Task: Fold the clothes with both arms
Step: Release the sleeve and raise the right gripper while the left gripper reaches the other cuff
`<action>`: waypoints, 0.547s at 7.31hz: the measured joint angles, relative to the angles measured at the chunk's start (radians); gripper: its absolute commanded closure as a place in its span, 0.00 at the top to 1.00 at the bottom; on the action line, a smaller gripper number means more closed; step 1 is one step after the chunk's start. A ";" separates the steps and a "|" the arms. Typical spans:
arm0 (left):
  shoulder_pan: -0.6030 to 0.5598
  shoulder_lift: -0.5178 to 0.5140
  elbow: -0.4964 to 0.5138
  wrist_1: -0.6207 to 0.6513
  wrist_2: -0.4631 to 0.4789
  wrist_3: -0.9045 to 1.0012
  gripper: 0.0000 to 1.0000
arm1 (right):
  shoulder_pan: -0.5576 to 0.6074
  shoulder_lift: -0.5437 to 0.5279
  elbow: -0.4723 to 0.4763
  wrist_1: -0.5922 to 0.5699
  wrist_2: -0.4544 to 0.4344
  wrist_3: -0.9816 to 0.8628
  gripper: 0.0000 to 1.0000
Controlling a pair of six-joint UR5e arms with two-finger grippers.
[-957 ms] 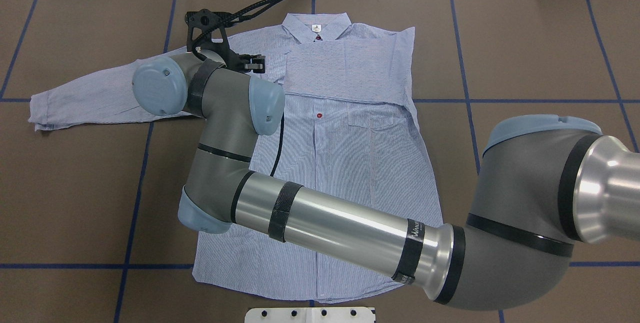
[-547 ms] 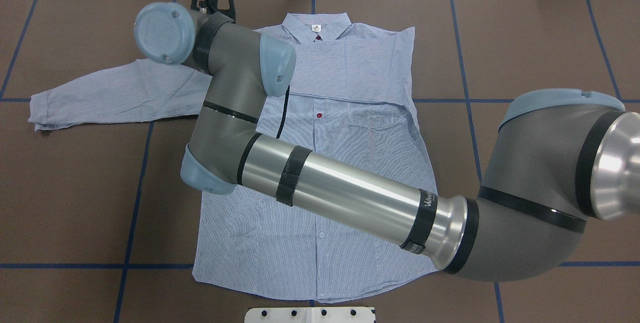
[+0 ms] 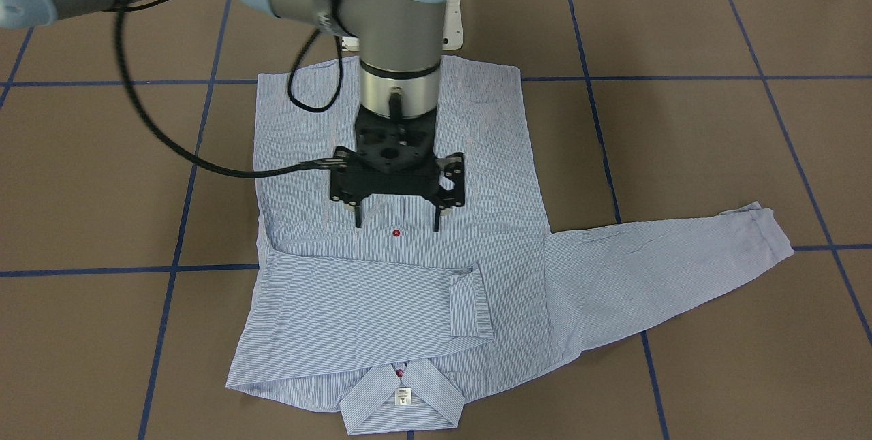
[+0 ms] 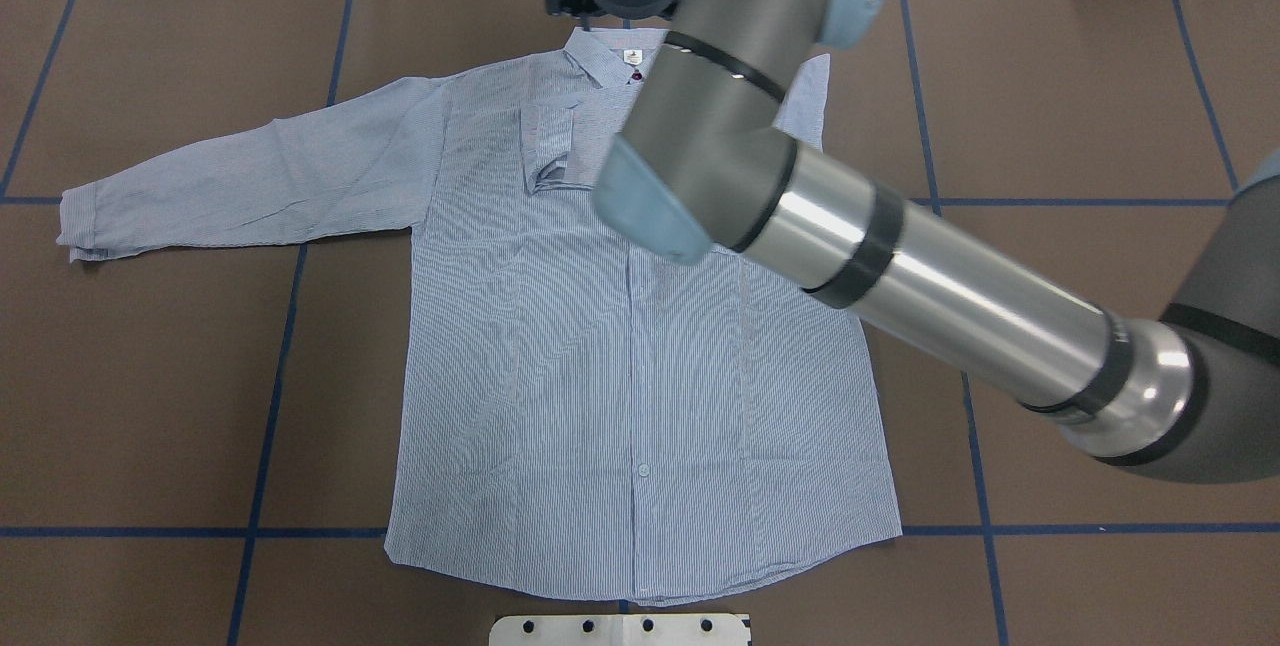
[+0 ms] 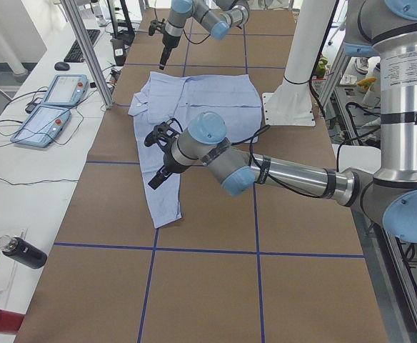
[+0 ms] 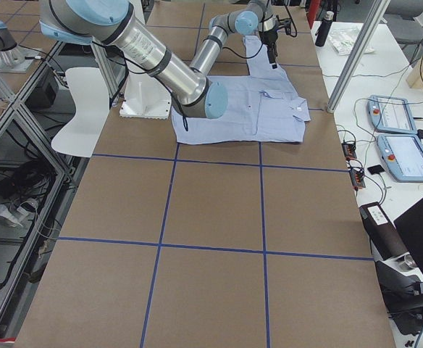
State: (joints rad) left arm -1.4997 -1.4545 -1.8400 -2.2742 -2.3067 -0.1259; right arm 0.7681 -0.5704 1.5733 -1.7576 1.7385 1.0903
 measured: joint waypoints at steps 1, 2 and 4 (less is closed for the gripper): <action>0.017 0.001 0.061 -0.085 0.002 -0.034 1.00 | 0.080 -0.161 0.189 -0.032 0.081 -0.123 1.00; 0.057 0.001 0.117 -0.193 0.036 -0.142 1.00 | 0.170 -0.318 0.332 -0.043 0.164 -0.264 1.00; 0.228 -0.001 0.204 -0.372 0.250 -0.440 1.00 | 0.353 -0.584 0.472 -0.020 0.322 -0.561 1.00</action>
State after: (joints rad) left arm -1.2717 -1.4560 -1.6360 -2.6466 -2.0568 -0.5658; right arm 1.1210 -1.1545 2.0450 -1.7776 2.0602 0.5290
